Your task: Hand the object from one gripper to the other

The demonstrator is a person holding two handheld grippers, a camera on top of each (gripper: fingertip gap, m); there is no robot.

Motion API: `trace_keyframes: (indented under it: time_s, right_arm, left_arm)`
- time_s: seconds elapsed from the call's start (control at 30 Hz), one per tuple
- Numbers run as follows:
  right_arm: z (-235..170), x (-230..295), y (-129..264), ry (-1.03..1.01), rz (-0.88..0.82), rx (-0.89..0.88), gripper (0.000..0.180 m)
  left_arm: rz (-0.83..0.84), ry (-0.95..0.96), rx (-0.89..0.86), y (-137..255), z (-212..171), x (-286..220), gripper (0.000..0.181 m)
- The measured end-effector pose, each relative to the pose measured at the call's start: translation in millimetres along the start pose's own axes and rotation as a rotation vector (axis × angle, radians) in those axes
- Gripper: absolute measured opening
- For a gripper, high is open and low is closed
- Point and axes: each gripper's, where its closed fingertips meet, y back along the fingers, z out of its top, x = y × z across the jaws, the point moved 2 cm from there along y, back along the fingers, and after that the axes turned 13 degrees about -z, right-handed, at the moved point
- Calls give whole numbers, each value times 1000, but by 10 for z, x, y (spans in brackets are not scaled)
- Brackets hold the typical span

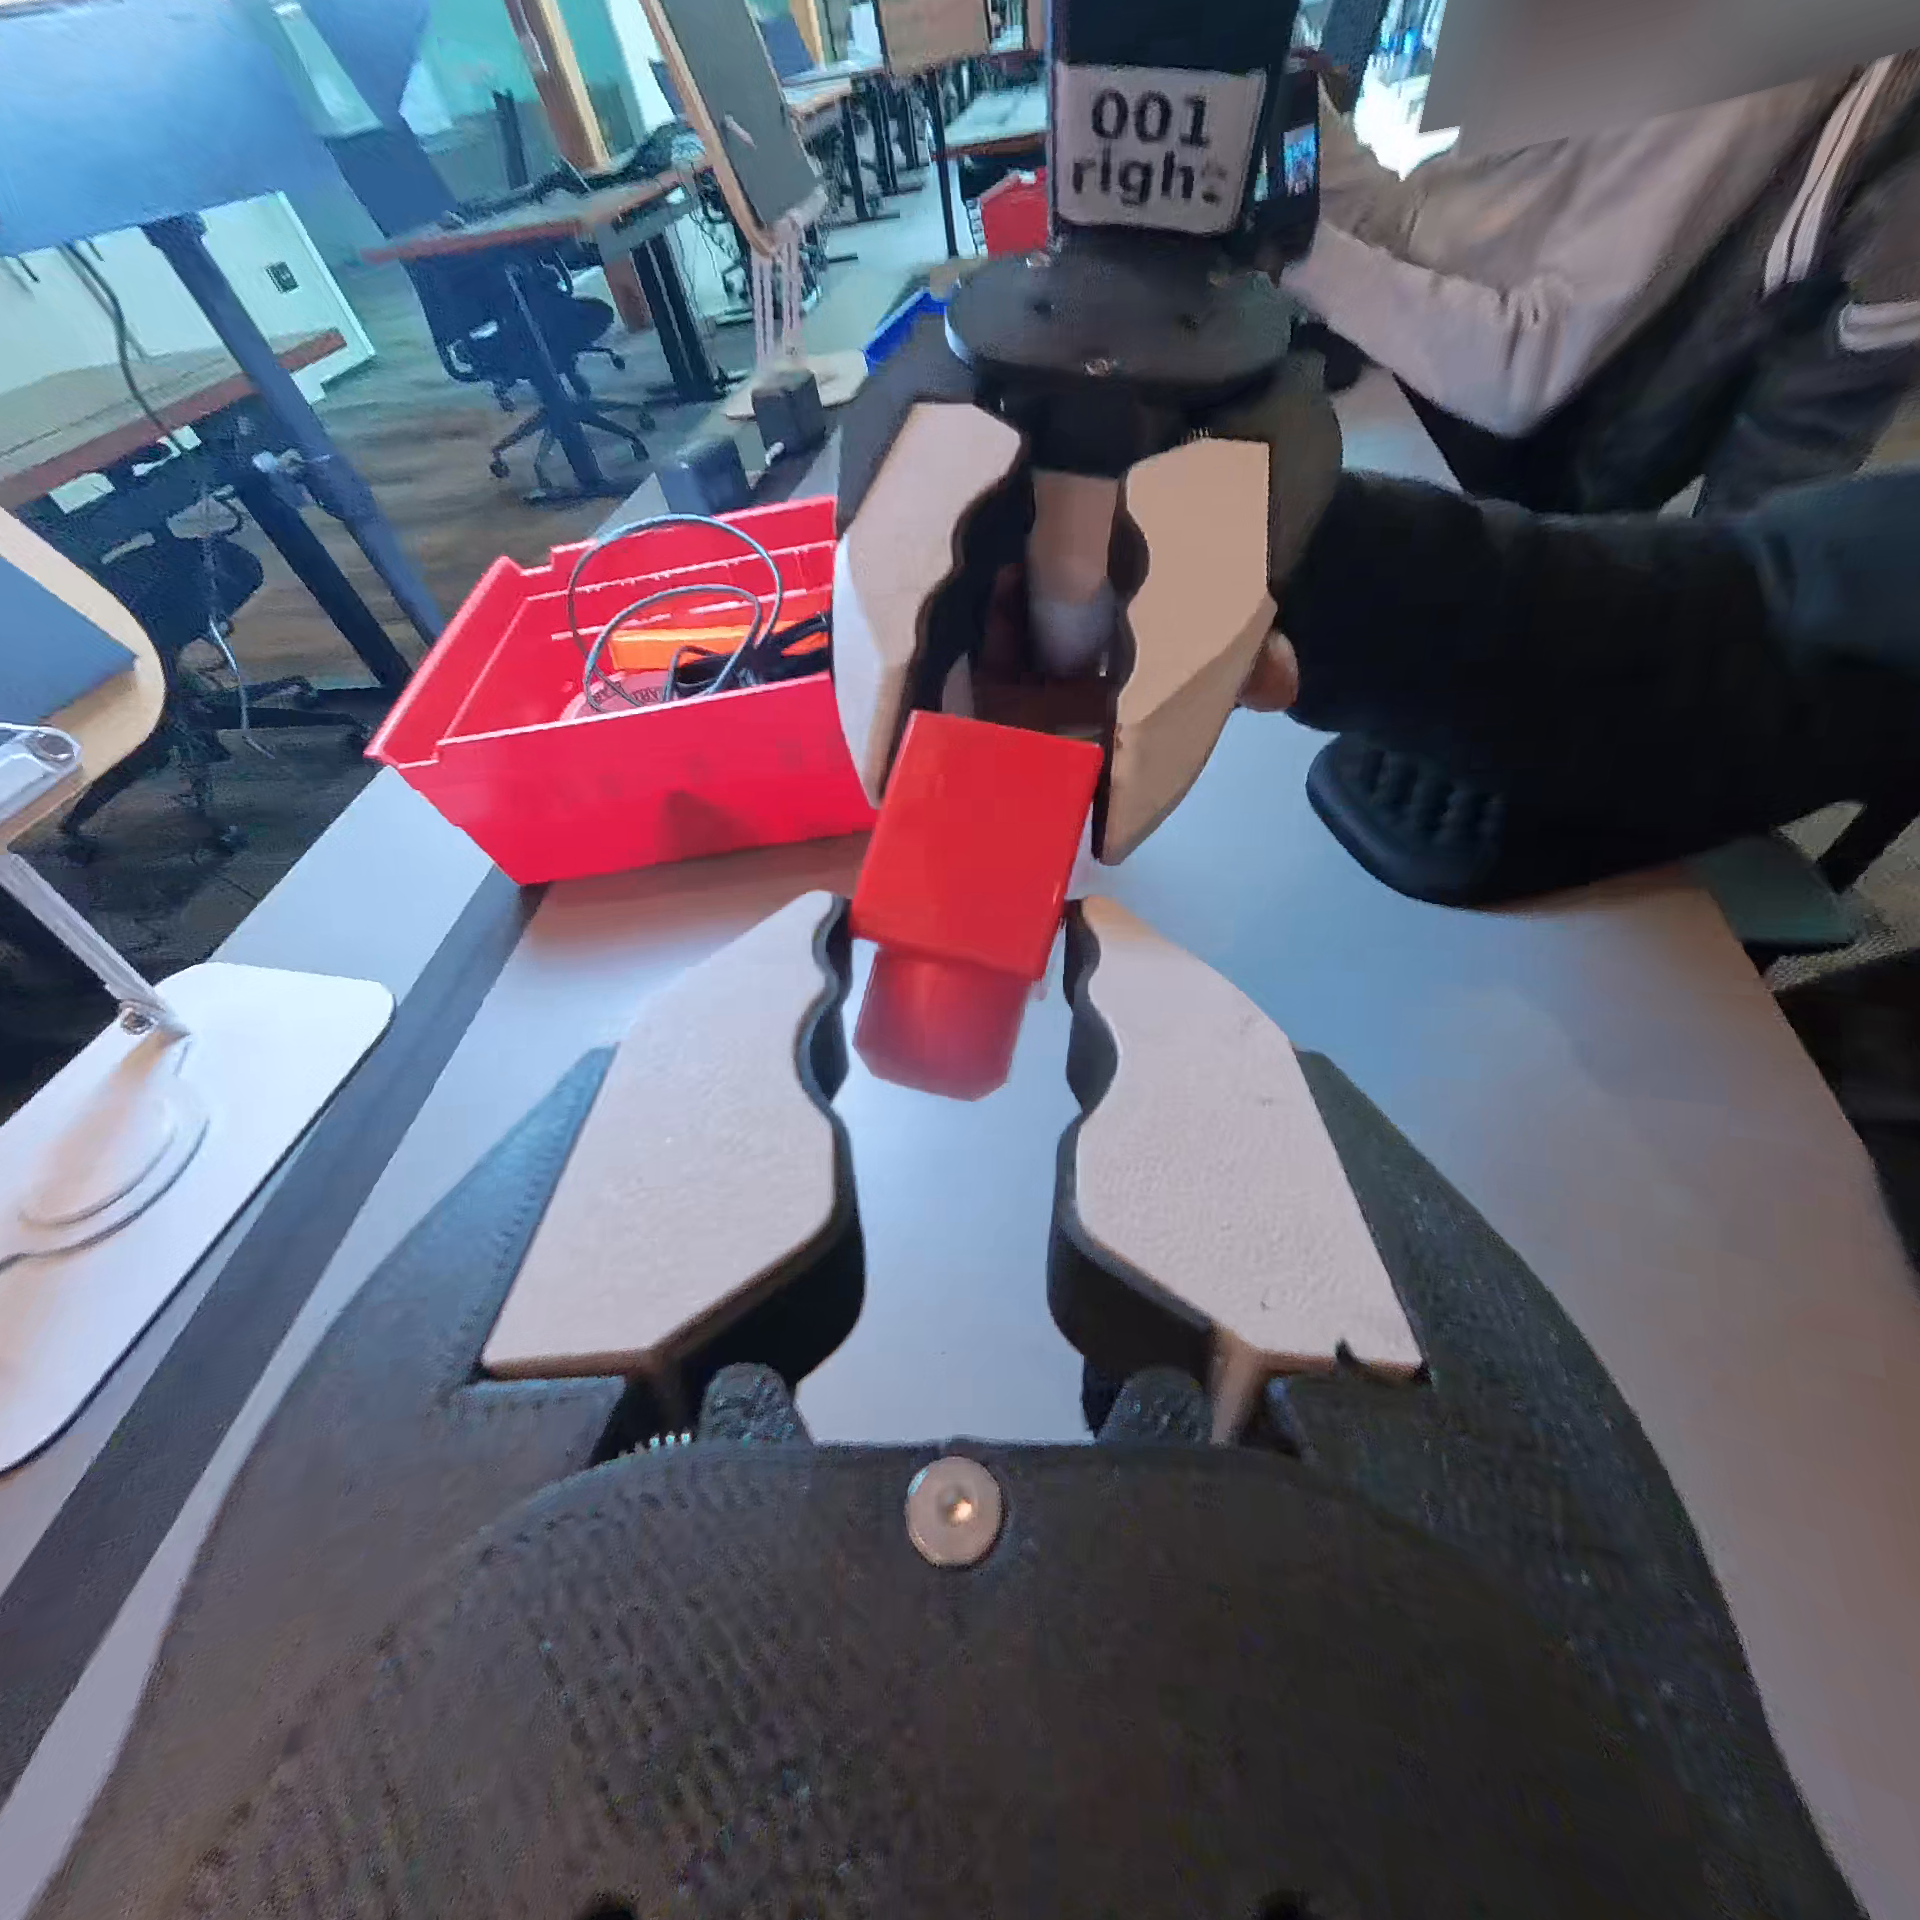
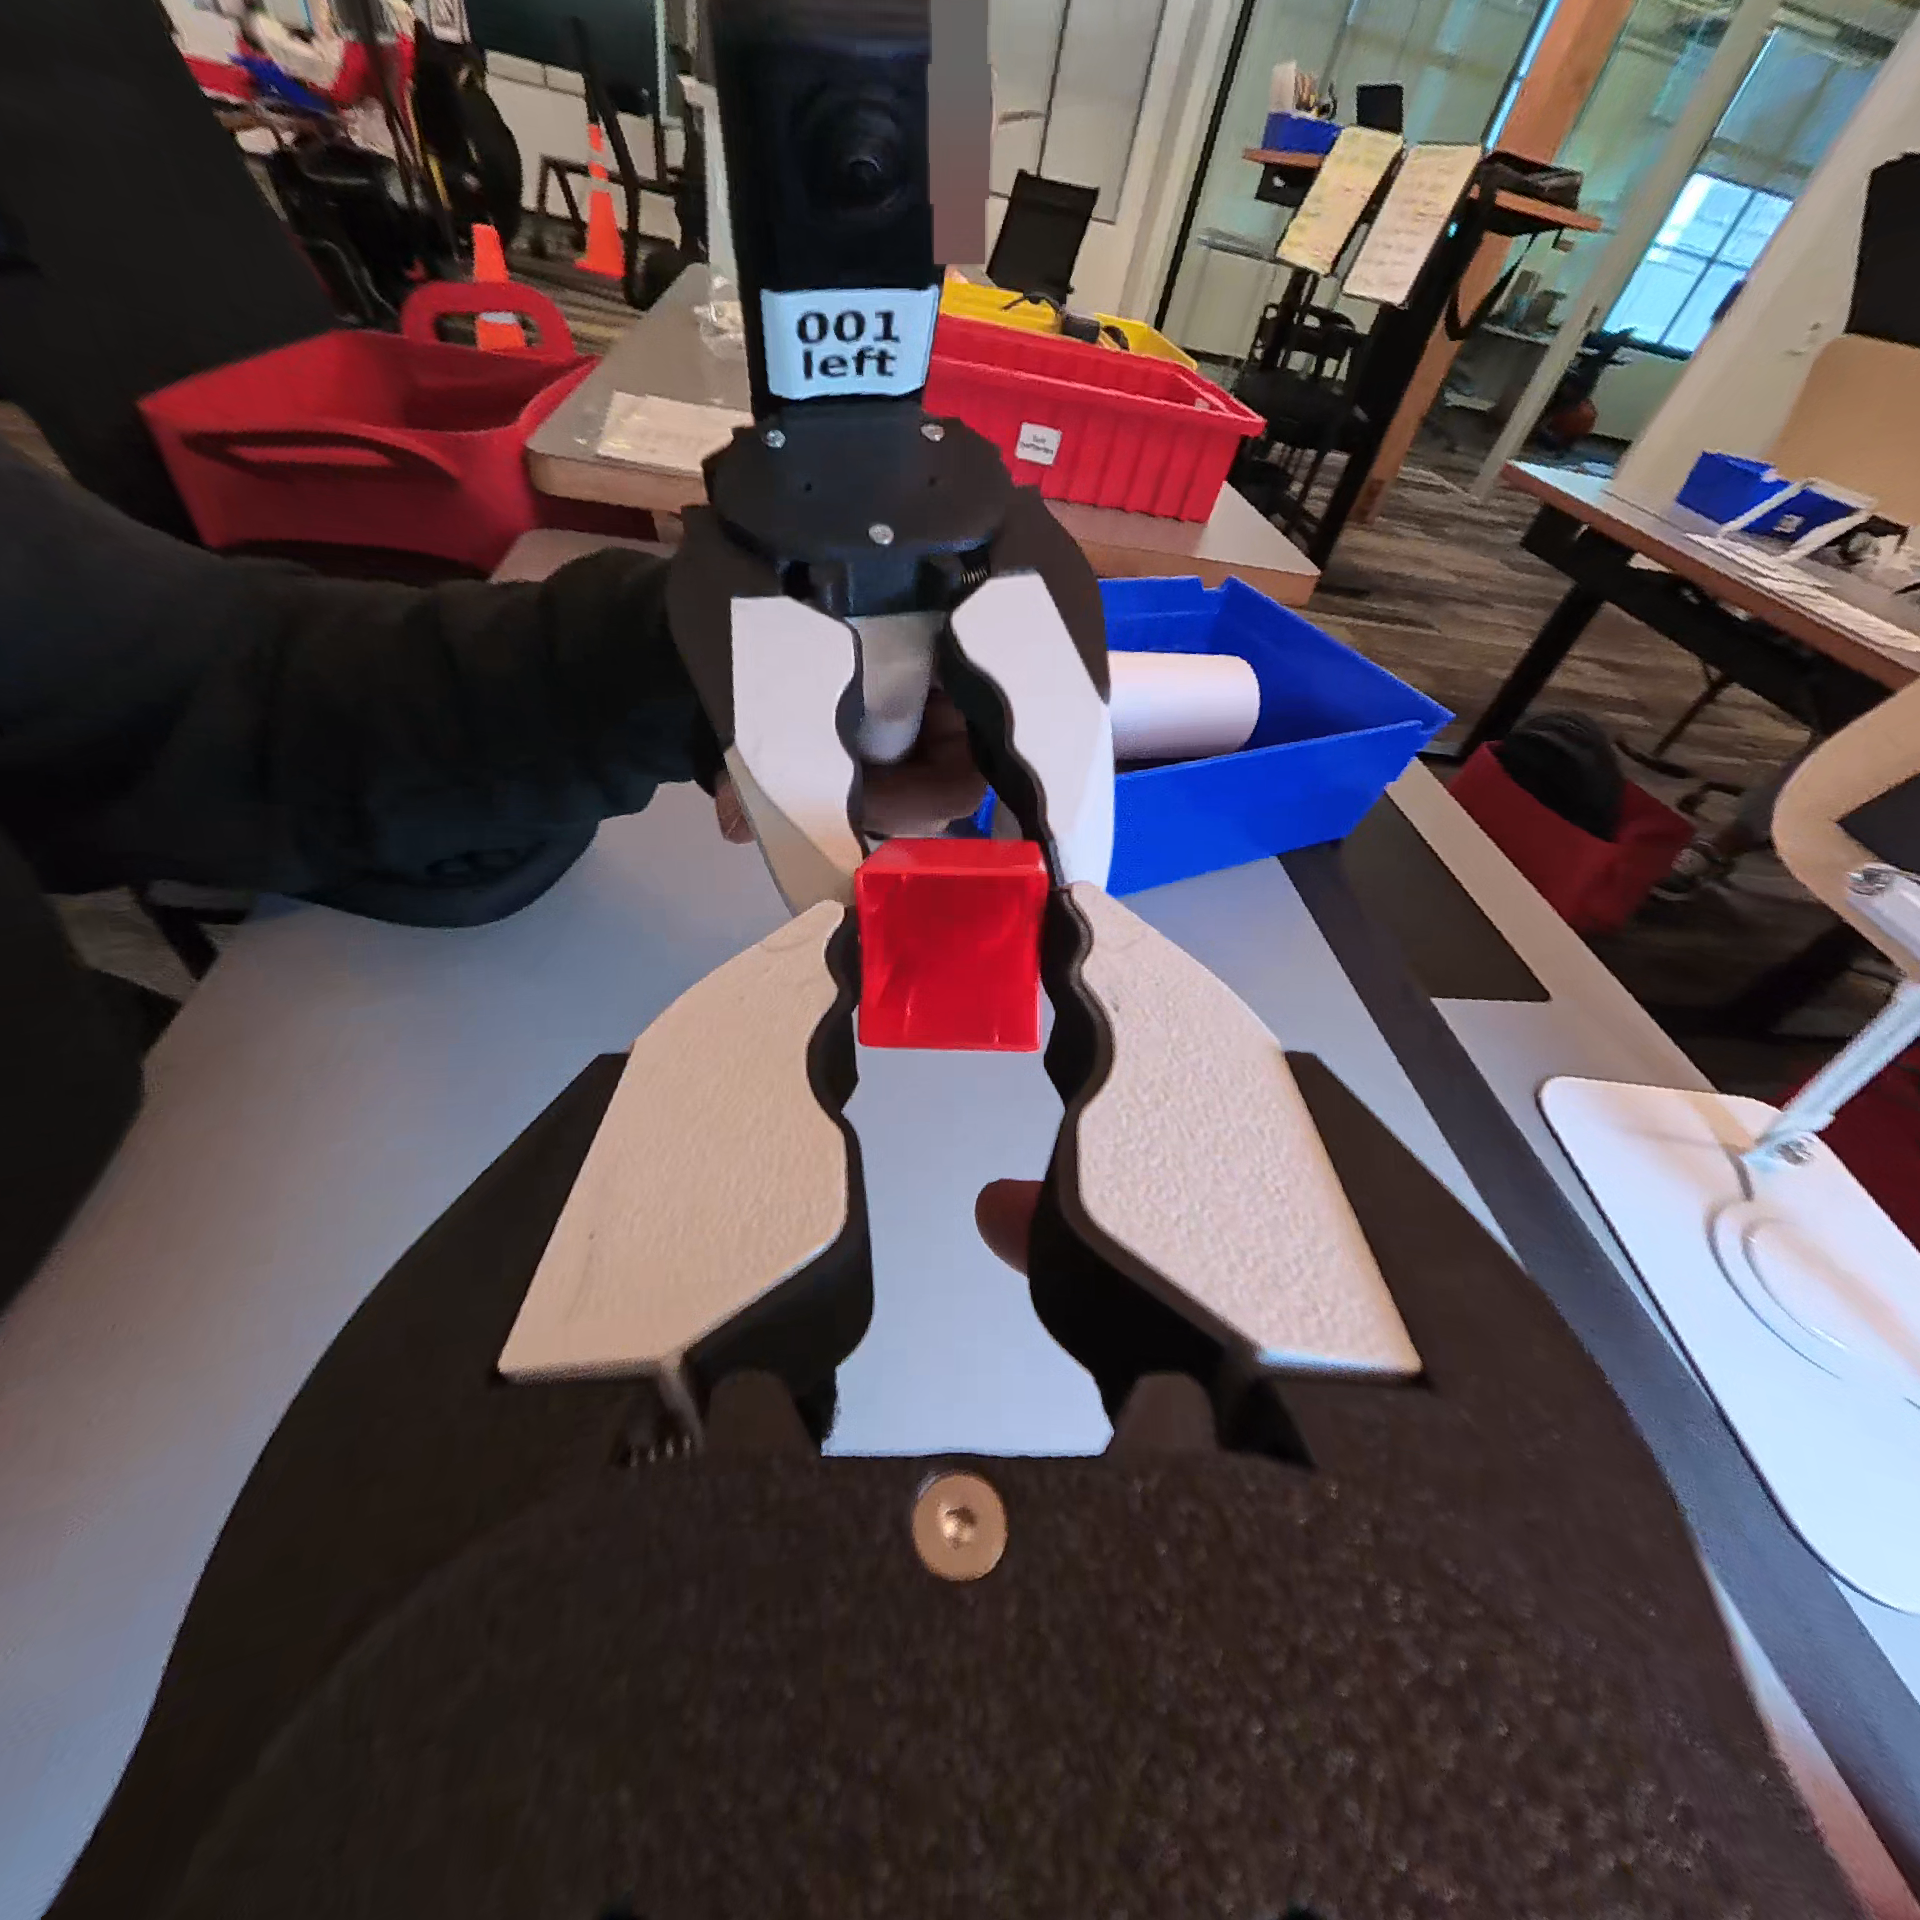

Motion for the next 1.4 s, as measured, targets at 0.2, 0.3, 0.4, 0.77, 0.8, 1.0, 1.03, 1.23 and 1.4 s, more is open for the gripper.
trace_keyframes:
  time_s: [0.2,0.3,0.4,0.77,0.8,1.0,1.03,1.23,1.4]
  right_arm:
    - [271,-137,107,-82,-67,-166,44]
    - [287,-151,92,-148,-45,-200,53]
    - [333,-85,68,-169,-8,-250,36]
    - [51,66,82,133,-38,102,36]
    - [39,91,70,168,-45,123,36]
    - [173,121,103,200,-69,71,36]
    - [244,122,115,178,-67,16,36]
    - [471,87,134,13,-35,-183,56]
    - [477,116,6,-56,-33,-243,35]
  left_arm:
    - [31,10,-231,108,282,44,37]
    - [7,45,-375,167,403,44,37]
    - [3,23,-339,92,384,4,38]
    - [-2,-77,-48,38,227,-143,45]
    - [-7,-91,-23,18,208,-163,45]
    - [-33,-136,-106,52,326,-217,35]
    - [-32,-138,-148,82,388,-225,35]
    - [-60,-57,-536,386,824,-250,35]
    - [-124,-3,-624,317,797,-238,35]
